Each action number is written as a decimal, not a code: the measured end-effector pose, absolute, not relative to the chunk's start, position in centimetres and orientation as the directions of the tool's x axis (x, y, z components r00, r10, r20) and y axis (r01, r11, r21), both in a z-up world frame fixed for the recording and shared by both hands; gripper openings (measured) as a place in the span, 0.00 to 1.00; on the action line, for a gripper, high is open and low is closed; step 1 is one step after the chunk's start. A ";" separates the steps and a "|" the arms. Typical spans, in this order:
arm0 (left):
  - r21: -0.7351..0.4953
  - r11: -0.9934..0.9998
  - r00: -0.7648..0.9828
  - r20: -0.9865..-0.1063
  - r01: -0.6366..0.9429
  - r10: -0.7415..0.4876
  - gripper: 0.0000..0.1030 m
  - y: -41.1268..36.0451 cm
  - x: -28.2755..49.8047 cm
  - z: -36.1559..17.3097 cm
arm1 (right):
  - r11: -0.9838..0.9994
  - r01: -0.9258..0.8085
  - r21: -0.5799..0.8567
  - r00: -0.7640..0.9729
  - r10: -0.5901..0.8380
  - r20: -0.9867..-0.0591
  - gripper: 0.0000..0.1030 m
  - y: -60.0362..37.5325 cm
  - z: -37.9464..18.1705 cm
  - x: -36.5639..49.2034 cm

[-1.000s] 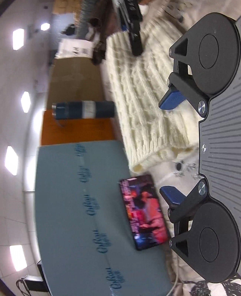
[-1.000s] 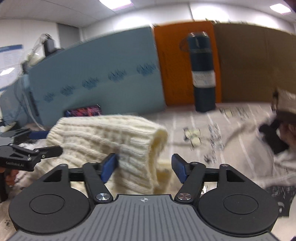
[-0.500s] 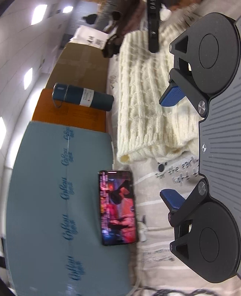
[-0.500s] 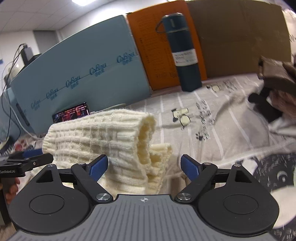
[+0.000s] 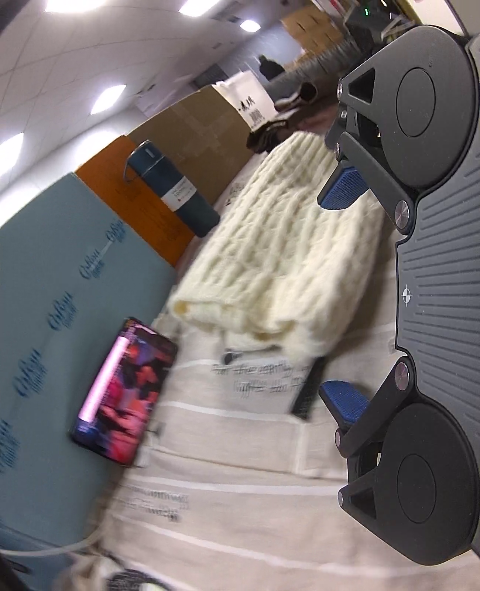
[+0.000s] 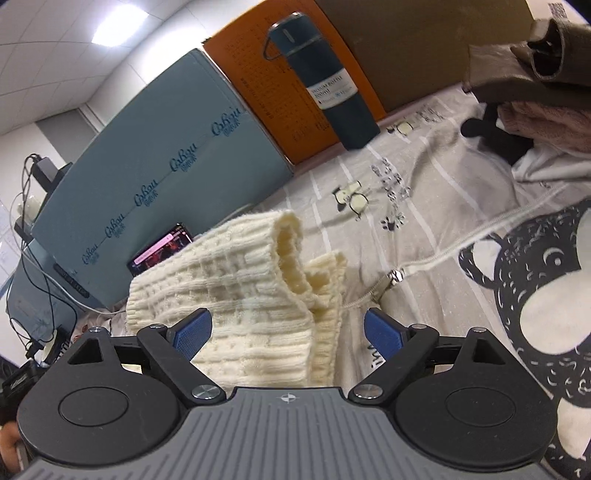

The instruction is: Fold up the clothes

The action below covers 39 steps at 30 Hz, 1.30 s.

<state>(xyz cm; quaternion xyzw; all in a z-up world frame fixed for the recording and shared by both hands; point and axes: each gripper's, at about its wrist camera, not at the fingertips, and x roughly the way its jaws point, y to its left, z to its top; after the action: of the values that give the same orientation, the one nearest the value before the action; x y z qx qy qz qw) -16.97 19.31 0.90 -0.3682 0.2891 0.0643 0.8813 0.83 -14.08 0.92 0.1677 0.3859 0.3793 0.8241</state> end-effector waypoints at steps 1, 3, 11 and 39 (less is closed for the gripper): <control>-0.619 0.712 0.821 -0.561 -0.332 -0.105 0.98 19.2 -17.0 0.7 | 0.655 -0.490 0.575 0.411 0.755 -0.511 0.87 -14.1 0.8 0.9; -0.625 0.703 0.816 -0.568 -0.340 -0.111 0.98 19.2 -17.0 0.4 | 0.654 -0.480 0.585 0.406 0.757 -0.512 0.87 -14.1 0.6 1.0; -0.643 0.689 0.821 -0.558 -0.335 -0.121 0.99 19.3 -16.5 -0.2 | 0.641 -0.479 0.600 0.397 0.768 -0.503 0.88 -14.1 0.4 1.1; -0.712 0.639 0.923 -0.385 -0.291 -0.009 0.32 17.9 -12.5 -1.0 | 0.575 -0.531 0.622 0.358 0.818 -0.451 0.32 -9.0 0.2 1.0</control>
<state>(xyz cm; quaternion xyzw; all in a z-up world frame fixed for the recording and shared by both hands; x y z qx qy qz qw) -12.46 17.87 -0.98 -0.4176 0.1793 0.0796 0.8872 1.02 -9.00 0.25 0.1887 0.3801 0.4204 0.8020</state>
